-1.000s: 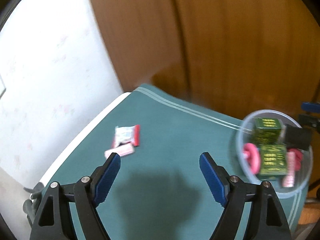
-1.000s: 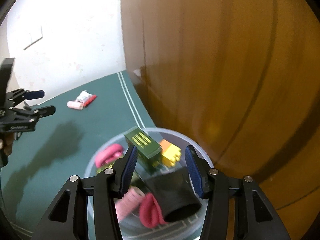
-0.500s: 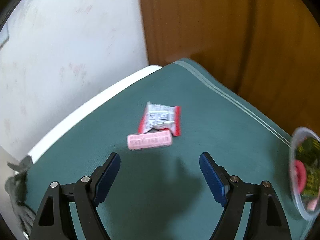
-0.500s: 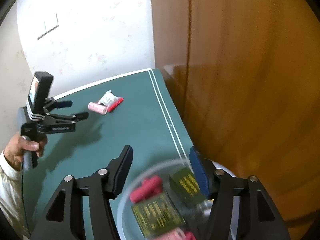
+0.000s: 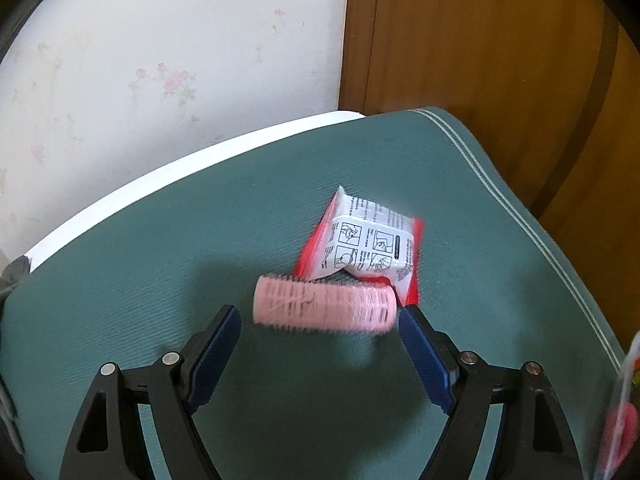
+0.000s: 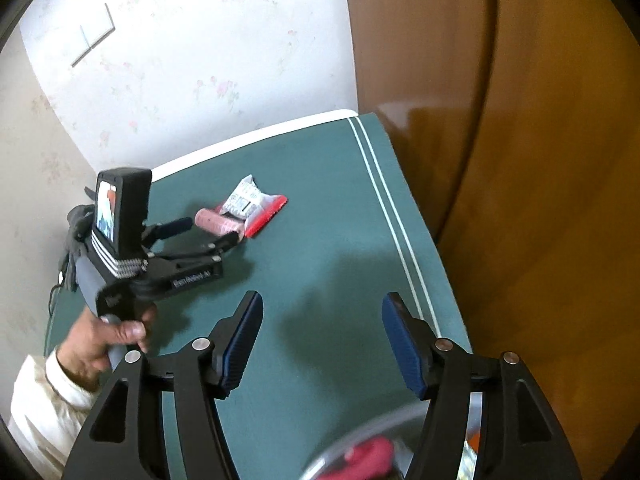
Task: Organize objects
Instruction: 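Move both tools back toward the small pink curler and snack packet, then grasp the small pink curler with left tool while right tool grasps the red-white snack packet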
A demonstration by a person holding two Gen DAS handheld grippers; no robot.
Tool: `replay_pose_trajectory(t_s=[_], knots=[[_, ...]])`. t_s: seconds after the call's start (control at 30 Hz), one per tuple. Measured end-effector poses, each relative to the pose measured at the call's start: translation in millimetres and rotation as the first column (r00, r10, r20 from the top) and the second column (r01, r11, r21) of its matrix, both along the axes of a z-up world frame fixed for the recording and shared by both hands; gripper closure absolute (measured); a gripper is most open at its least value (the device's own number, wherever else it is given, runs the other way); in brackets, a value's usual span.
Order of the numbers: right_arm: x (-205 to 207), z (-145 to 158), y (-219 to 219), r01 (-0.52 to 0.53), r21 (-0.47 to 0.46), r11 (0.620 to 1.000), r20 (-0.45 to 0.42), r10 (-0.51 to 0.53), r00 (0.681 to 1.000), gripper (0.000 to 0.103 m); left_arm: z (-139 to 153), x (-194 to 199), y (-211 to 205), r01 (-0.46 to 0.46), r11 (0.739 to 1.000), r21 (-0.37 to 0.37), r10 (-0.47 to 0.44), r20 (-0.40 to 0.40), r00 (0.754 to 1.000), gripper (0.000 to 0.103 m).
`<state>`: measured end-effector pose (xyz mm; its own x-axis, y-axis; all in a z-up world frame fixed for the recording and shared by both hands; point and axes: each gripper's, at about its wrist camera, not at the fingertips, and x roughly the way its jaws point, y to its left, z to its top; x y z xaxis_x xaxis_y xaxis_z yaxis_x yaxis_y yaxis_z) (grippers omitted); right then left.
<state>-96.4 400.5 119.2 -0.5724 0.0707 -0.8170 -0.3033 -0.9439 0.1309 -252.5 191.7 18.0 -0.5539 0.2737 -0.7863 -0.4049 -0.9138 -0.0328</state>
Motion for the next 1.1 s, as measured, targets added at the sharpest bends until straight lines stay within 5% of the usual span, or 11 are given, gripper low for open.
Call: replay_pose_trajectory(t_s=[0.2, 0.47, 1.1], knots=[[-42.1, -11.4, 8.1, -0.027, -0.022, 0.999, -0.005, 0.027, 1.0, 0.04, -10.2, -3.8, 6.9, -0.022, 0.999, -0.032, 0.022, -0.005, 1.0, 0.029], [-115.3, -36.7, -4.7, -0.115, -0.042, 0.992, 0.017, 0.116, 0.993, 0.04, -1.9, 14.8, 2.5, 0.04, 0.997, -0.069, -0.044, -0.059, 0.997, 0.029], [-197.5, -84.5, -51.2, -0.26, 0.02, 0.965, 0.096, 0.257, 0.962, 0.04, 1.5, -3.5, -50.2, -0.07, 0.998, 0.004, 0.07, -0.02, 0.997, 0.029]])
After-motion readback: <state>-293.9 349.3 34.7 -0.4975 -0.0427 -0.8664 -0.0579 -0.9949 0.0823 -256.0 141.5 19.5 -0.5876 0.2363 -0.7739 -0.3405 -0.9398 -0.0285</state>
